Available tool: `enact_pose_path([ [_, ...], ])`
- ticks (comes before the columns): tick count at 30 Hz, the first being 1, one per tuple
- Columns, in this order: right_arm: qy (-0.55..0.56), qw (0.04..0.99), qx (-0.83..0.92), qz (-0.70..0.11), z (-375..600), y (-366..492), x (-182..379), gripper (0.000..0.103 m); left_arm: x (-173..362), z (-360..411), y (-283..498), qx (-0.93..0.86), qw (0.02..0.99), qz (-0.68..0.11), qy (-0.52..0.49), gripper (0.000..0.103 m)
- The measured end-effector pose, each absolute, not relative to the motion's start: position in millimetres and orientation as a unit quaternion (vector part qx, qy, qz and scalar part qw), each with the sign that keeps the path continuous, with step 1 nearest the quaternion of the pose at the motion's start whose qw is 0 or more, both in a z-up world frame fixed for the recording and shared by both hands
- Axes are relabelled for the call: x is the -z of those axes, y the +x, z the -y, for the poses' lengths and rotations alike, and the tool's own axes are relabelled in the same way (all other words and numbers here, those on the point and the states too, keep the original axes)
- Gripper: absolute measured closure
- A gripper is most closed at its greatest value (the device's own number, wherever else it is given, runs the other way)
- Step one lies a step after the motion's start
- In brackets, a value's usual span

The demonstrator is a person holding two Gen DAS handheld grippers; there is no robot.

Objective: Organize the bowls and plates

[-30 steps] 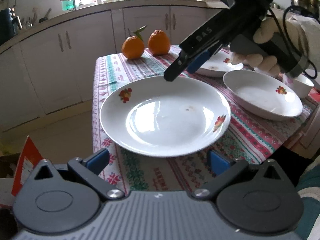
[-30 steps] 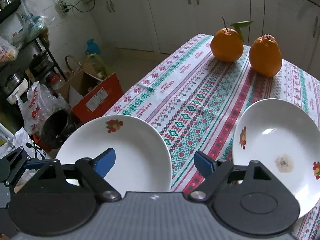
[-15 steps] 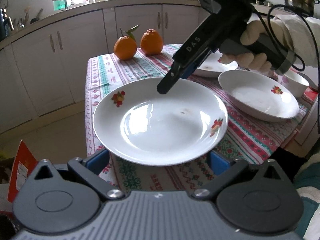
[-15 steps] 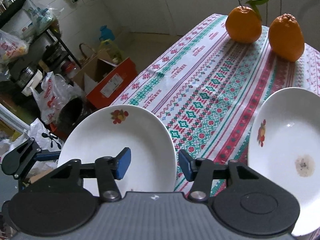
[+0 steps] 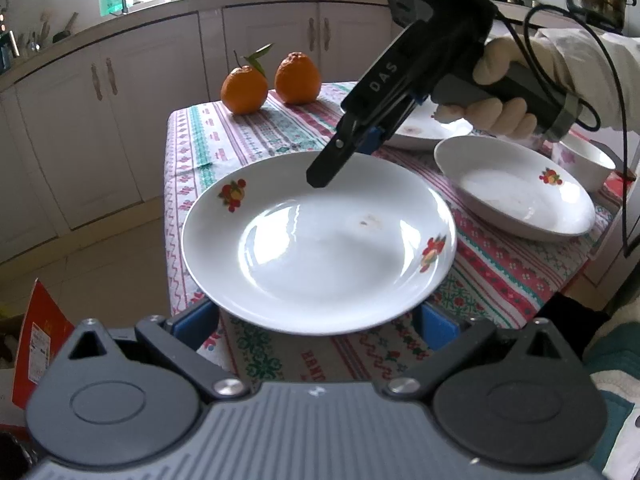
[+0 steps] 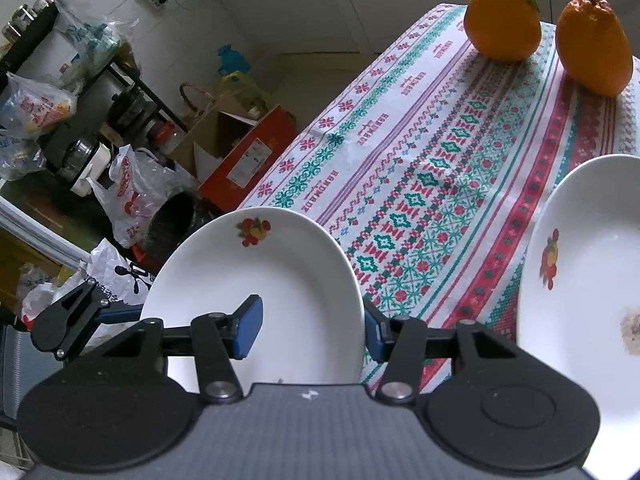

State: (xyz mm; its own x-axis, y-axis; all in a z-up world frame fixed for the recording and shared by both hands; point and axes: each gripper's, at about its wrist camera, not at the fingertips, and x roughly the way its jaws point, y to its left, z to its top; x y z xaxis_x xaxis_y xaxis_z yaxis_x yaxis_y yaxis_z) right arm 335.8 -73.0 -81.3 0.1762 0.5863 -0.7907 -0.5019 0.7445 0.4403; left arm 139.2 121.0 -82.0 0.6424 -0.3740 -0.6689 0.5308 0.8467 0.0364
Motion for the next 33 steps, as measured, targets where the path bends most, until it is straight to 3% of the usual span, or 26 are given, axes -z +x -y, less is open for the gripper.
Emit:
enact_pose_path([
  [33,0.054,0.800,-0.314,-0.509,85.2,379.3,79.0,0.045,89.0,-119.3,186.4,0.256,0.902,-0.319,0.138,0.001],
])
